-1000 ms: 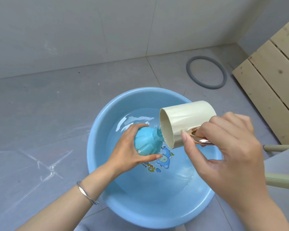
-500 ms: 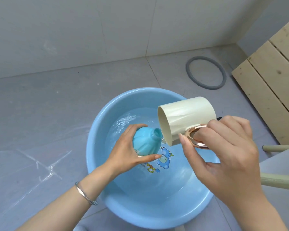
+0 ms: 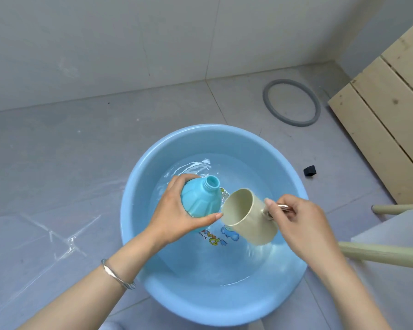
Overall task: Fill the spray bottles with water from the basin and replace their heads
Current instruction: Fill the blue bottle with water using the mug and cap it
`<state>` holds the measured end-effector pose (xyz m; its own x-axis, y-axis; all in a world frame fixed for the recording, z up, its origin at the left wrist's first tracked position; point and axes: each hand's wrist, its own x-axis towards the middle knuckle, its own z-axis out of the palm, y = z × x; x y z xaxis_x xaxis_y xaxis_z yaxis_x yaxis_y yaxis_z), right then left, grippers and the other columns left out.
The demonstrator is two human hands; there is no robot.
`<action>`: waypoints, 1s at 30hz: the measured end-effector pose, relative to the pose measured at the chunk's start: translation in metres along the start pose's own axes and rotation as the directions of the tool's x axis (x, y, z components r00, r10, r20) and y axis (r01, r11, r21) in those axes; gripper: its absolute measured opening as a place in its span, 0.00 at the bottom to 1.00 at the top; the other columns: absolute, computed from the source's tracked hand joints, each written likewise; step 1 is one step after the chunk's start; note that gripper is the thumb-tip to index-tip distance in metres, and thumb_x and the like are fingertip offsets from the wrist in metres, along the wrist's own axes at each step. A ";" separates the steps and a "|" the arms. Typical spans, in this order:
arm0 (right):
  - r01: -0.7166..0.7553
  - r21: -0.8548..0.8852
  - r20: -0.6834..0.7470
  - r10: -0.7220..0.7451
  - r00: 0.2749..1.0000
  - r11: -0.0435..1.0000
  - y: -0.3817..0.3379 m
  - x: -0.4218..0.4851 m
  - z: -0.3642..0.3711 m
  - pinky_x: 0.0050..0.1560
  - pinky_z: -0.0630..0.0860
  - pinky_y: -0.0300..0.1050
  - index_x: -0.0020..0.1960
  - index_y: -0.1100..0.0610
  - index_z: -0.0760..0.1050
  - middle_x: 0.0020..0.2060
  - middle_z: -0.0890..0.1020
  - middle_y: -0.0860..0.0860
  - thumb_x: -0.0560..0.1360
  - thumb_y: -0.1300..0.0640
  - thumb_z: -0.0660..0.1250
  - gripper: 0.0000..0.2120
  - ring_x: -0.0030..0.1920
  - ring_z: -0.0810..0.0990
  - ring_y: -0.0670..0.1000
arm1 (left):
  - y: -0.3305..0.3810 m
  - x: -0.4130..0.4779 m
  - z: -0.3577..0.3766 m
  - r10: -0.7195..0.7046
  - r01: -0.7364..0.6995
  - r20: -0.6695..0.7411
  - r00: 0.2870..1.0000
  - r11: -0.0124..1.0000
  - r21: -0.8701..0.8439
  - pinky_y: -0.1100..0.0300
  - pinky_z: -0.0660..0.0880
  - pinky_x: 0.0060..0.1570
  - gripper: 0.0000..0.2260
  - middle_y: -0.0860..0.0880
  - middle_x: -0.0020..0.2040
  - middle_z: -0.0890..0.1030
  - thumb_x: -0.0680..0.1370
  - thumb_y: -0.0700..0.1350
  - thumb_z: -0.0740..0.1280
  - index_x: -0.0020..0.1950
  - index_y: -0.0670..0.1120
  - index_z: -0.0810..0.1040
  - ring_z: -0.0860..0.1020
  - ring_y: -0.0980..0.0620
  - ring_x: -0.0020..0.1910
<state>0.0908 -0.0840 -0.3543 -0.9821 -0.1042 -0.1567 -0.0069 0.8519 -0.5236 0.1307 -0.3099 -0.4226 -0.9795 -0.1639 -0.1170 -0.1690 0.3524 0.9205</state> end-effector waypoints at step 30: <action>-0.028 0.451 0.008 0.028 1.000 0.892 0.025 0.002 0.090 0.36 0.67 0.39 0.31 0.61 0.66 0.29 0.79 0.49 0.78 0.52 0.64 0.21 0.35 0.78 0.44 | 0.007 0.002 -0.009 -0.071 0.032 -0.153 0.986 0.969 -0.246 0.69 0.75 0.47 0.27 0.62 0.50 0.80 0.59 0.61 0.77 0.54 0.61 0.70 0.80 0.60 0.50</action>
<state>0.1056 -0.1093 -0.4429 -0.9805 -0.0844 -0.1777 0.1065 0.5317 -0.8402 0.1285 -0.3160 -0.4129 -0.9367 -0.3276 -0.1239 -0.1678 0.1091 0.9798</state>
